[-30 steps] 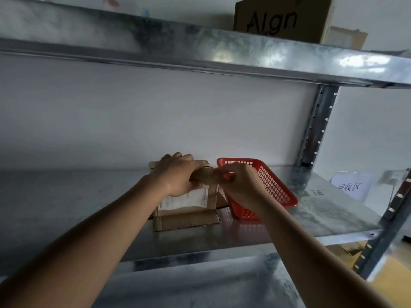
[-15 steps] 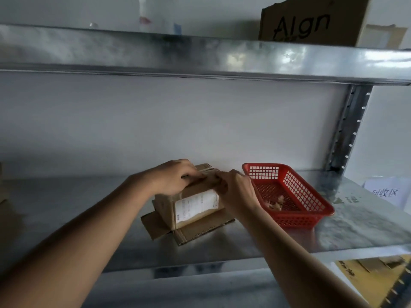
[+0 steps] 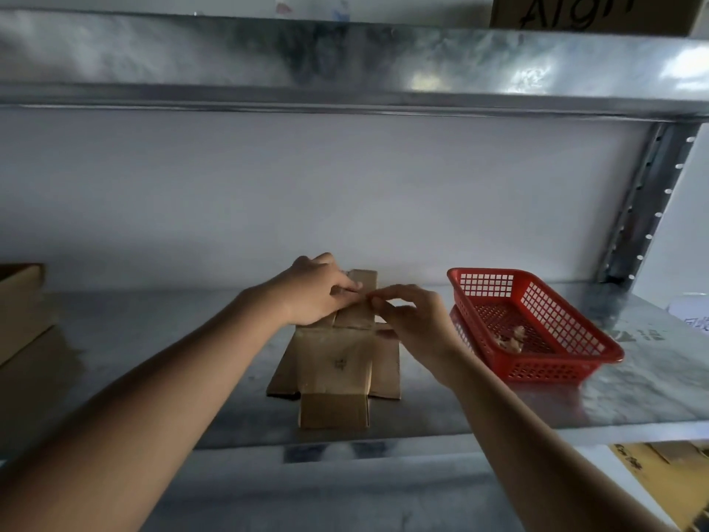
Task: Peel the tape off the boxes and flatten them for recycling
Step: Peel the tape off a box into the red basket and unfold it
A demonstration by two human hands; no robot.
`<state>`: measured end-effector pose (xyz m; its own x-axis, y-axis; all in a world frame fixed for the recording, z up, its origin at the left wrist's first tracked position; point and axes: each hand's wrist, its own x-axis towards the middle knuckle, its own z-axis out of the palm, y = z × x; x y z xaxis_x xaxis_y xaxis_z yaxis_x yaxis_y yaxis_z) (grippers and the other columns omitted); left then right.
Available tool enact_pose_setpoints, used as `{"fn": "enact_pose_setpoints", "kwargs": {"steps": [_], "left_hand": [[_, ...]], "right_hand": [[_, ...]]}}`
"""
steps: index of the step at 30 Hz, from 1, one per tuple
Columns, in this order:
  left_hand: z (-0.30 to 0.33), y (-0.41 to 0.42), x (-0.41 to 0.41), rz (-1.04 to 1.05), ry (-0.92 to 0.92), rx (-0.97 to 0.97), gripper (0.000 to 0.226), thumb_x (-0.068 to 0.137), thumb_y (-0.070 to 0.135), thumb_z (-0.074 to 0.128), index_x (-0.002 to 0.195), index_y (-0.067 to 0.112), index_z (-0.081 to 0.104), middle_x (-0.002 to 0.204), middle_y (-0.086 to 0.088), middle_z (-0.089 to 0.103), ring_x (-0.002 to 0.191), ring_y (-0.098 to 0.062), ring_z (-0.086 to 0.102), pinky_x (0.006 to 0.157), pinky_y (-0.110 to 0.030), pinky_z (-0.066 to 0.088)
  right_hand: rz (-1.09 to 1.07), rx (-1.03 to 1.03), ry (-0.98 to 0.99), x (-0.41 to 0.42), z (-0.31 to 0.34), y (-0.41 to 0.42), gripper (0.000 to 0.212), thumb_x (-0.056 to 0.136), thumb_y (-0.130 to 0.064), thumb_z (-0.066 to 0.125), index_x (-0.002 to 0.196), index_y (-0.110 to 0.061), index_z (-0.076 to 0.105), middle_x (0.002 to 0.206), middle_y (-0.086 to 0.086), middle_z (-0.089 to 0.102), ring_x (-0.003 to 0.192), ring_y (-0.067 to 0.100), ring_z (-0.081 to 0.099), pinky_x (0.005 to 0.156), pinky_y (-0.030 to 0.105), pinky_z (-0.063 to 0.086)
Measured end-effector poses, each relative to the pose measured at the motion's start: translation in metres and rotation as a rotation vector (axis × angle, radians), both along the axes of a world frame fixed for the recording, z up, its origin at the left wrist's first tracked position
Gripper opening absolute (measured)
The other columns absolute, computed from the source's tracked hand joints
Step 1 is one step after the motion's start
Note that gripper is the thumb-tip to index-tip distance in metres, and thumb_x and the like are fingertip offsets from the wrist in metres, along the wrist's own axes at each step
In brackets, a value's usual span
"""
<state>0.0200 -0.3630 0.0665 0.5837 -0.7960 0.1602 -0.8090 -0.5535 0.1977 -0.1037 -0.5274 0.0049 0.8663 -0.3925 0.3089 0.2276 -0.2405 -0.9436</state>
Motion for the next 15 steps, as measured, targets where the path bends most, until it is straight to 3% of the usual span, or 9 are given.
{"fn": "enact_pose_setpoints", "kwargs": {"steps": [1, 3, 5, 7, 10, 15], "left_hand": [[-0.002, 0.001, 0.002, -0.022, 0.037, -0.017, 0.041, 0.103, 0.052, 0.051, 0.141, 0.040, 0.061, 0.152, 0.009, 0.045, 0.147, -0.023, 0.034, 0.118, -0.038, 0.030], [-0.008, 0.004, 0.006, -0.055, 0.176, -0.081, 0.041, 0.103, 0.048, 0.055, 0.142, 0.038, 0.060, 0.165, 0.015, 0.031, 0.157, -0.014, 0.015, 0.125, -0.038, 0.014], [-0.012, 0.005, 0.009, -0.059, 0.284, -0.145, 0.044, 0.102, 0.049, 0.057, 0.143, 0.036, 0.059, 0.164, 0.018, 0.031, 0.154, -0.008, 0.023, 0.121, -0.029, 0.015], [-0.014, 0.004, 0.010, -0.057, 0.293, -0.160, 0.044, 0.102, 0.049, 0.058, 0.144, 0.035, 0.058, 0.164, 0.018, 0.032, 0.151, -0.006, 0.029, 0.119, -0.025, 0.018], [-0.015, 0.005, 0.010, -0.057, 0.275, -0.147, 0.044, 0.103, 0.048, 0.057, 0.145, 0.035, 0.058, 0.164, 0.018, 0.032, 0.151, -0.006, 0.030, 0.117, -0.025, 0.019], [-0.016, 0.006, 0.007, -0.050, 0.284, -0.164, 0.042, 0.103, 0.045, 0.057, 0.144, 0.035, 0.058, 0.163, 0.017, 0.034, 0.150, -0.004, 0.030, 0.116, -0.025, 0.019]], "right_hand": [[-0.006, -0.062, -0.046, -0.004, 0.000, 0.001, 0.010, 0.093, -0.024, 0.077, 0.098, -0.017, 0.081, 0.109, 0.002, 0.069, 0.092, 0.017, 0.075, 0.071, 0.037, 0.065], [0.000, -0.290, -0.119, -0.014, -0.001, -0.001, 0.022, 0.082, -0.045, 0.082, 0.096, -0.028, 0.082, 0.108, -0.006, 0.068, 0.097, 0.013, 0.073, 0.077, 0.034, 0.063], [-0.001, -0.493, -0.123, -0.024, -0.004, -0.001, 0.040, 0.064, -0.057, 0.088, 0.101, -0.043, 0.078, 0.114, -0.016, 0.067, 0.107, 0.007, 0.068, 0.088, 0.031, 0.059], [-0.020, -0.548, -0.141, -0.030, -0.009, -0.001, 0.053, 0.058, -0.046, 0.095, 0.108, -0.040, 0.077, 0.115, -0.015, 0.067, 0.105, 0.006, 0.069, 0.087, 0.034, 0.061], [-0.036, -0.511, -0.186, -0.033, -0.012, 0.002, 0.049, 0.065, -0.021, 0.096, 0.111, -0.022, 0.078, 0.110, -0.011, 0.074, 0.090, 0.003, 0.075, 0.078, 0.030, 0.064], [-0.086, -0.505, -0.214, -0.037, -0.018, 0.001, 0.034, 0.079, -0.015, 0.086, 0.110, -0.027, 0.077, 0.088, -0.023, 0.076, 0.076, 0.000, 0.075, 0.070, 0.020, 0.061]]}}
